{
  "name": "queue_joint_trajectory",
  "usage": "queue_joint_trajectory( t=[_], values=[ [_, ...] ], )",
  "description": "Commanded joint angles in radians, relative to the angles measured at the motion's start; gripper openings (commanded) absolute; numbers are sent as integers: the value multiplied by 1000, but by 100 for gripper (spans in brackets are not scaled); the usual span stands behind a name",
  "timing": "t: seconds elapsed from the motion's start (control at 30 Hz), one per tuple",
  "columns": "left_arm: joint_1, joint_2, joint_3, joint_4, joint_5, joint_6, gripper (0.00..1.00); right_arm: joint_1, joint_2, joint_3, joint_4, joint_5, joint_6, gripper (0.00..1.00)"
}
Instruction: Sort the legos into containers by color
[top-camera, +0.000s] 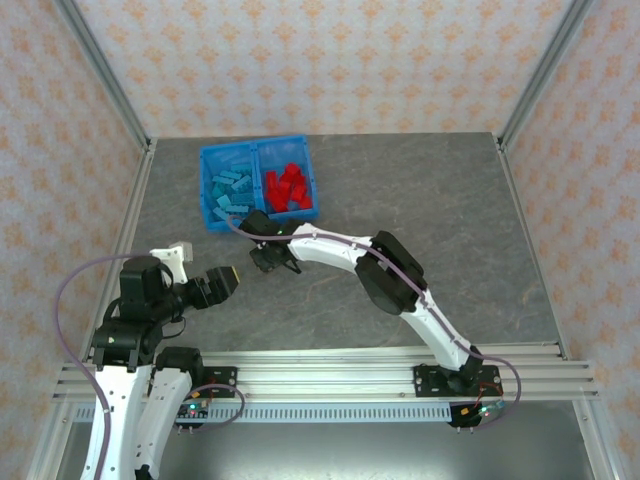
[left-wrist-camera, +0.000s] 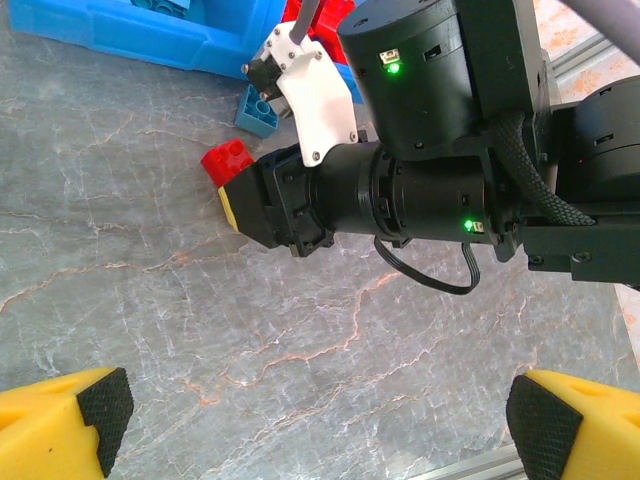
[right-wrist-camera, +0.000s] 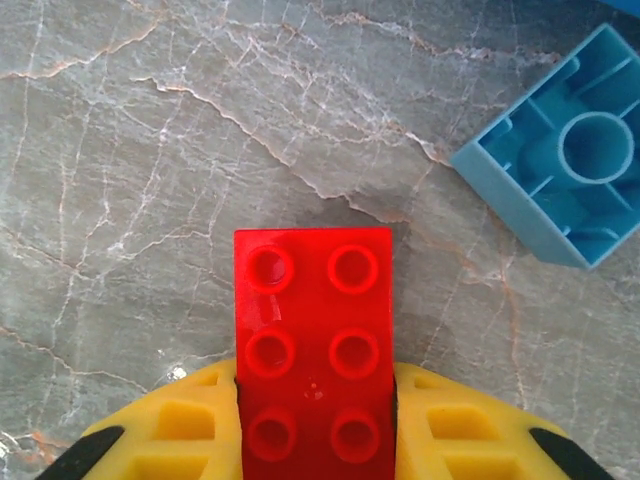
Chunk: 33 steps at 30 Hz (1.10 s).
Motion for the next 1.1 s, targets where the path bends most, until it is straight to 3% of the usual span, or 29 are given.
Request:
queue_joint_trajectory(
  t=[0.0, 0.13, 0.3, 0.47, 0.63, 0.9, 1.07],
  values=[
    [6, 8, -5, 9, 7, 18, 99, 5, -61, -22, -13, -20, 22, 25],
    [6, 7, -5, 8, 4, 15, 99, 5, -203, -110, 48, -23, 42, 25],
    [7, -4, -3, 8, -3, 13, 99, -5, -366, -175, 98, 67, 62, 27],
    [6, -8, -5, 9, -4, 12, 99, -66, -400, -139, 136, 187, 79, 28],
    [6, -7, -4, 8, -1, 14, 99, -163, -235, 72, 100, 249, 84, 27],
    [6, -12, -5, 9, 1, 14, 99, -262, 271, 859, -180, 184, 25, 31],
    [6, -10, -5, 9, 2, 14, 99, -273, 272, 855, -47, 108, -18, 36]
  ],
)
